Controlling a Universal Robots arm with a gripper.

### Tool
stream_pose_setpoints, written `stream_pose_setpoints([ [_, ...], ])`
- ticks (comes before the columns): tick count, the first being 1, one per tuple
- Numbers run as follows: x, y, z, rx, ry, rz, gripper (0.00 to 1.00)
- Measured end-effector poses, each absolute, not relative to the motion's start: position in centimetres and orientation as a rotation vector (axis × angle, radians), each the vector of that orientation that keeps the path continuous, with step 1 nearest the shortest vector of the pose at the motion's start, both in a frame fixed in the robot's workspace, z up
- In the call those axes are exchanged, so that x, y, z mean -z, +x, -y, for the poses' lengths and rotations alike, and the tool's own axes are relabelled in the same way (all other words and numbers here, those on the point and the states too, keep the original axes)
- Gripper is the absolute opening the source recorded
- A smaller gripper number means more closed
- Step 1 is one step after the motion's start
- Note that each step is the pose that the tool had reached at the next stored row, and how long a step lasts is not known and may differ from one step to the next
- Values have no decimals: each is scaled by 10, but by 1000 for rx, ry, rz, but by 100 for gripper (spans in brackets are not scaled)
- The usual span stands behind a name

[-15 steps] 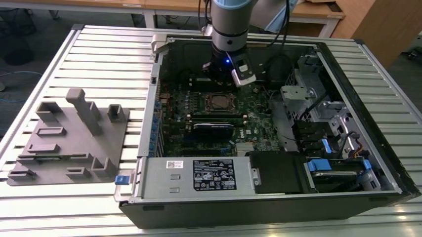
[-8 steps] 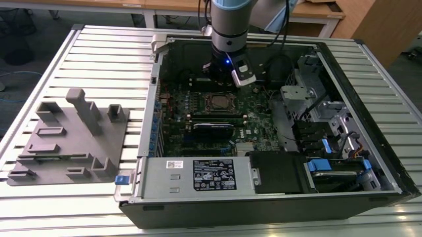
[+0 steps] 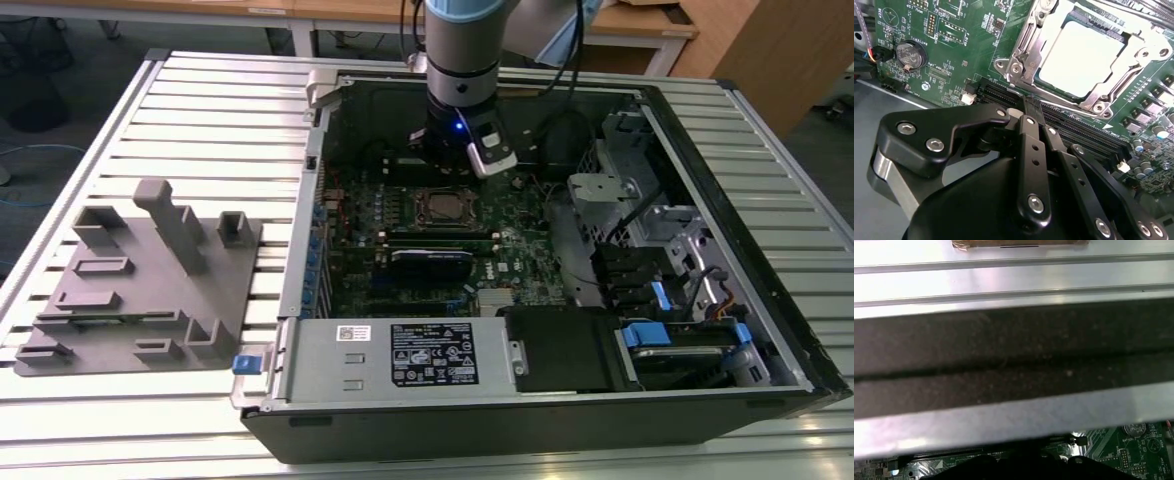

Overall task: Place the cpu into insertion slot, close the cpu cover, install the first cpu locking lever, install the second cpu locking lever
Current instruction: 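Install the first cpu locking lever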

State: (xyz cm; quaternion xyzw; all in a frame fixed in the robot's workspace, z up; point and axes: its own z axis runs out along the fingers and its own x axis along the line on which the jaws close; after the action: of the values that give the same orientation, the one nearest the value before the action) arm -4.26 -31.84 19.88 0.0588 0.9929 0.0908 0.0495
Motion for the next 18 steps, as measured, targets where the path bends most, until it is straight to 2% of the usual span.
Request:
stream_pose_setpoints([
  [18,-197,-48,320,-295,195,-3001,11],
])
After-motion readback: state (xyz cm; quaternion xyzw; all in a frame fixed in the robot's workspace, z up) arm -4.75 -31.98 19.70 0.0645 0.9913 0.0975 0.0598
